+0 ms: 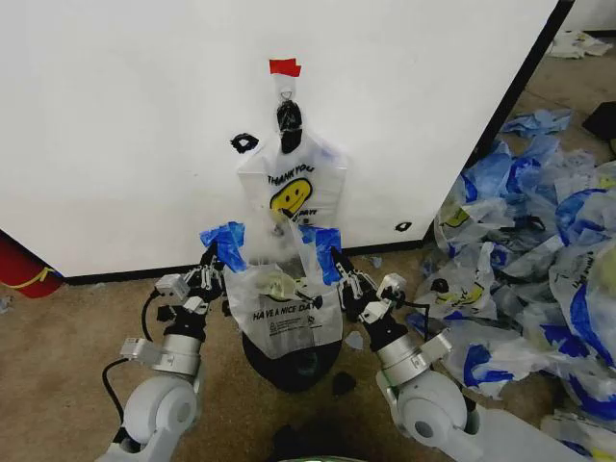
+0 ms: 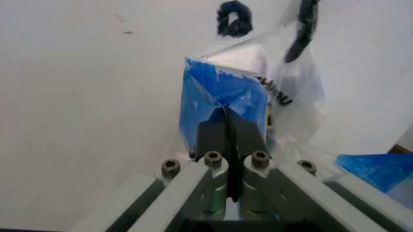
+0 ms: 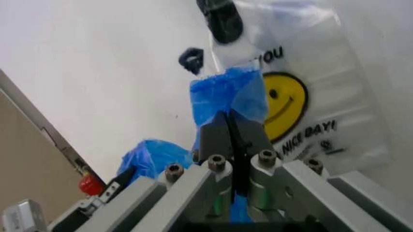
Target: Pick up the garbage bag from the wall and place it over the trash bin.
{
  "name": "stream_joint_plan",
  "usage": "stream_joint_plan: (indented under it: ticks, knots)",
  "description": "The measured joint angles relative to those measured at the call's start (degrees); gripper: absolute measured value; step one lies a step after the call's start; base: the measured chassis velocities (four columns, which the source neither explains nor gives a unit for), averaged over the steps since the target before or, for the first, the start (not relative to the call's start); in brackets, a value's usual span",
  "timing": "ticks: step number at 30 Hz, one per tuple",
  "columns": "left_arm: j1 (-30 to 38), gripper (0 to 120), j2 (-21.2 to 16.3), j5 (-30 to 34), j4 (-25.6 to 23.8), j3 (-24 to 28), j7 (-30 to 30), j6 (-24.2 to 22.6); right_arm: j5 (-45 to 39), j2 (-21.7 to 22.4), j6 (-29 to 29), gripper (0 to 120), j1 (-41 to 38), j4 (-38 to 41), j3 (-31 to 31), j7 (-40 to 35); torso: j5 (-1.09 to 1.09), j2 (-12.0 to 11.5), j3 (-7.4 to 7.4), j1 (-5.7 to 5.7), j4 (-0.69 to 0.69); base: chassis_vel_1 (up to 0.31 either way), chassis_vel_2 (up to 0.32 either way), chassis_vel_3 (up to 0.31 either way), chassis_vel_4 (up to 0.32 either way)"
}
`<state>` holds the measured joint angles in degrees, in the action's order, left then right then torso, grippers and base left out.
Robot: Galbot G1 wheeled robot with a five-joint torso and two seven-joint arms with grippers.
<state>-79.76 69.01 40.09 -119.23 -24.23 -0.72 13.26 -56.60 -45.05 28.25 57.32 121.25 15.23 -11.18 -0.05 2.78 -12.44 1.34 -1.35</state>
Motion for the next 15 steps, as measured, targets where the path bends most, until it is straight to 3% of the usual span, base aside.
stream_joint_plan:
  ticks: [6, 15]
  knots:
    - [-0.9, 0, -0.6, 0.8, -2.4, 1.6, -1.2, -1.2, -0.1, 3.4, 0.0, 0, 2.0, 2.6, -1.1, -0.2, 0.0, 0.0, 0.0, 0.0, 0.0, 0.0, 0.0, 0.0, 0.0]
    - [-2.9, 0, -1.5, 0.9, -4.2, 1.9, -2.3, -2.0, -0.1, 4.4, 0.5, 0, 2.7, 3.6, -1.3, -0.2, 0.0, 0.0, 0.0, 0.0, 0.0, 0.0, 0.0, 0.0, 0.0]
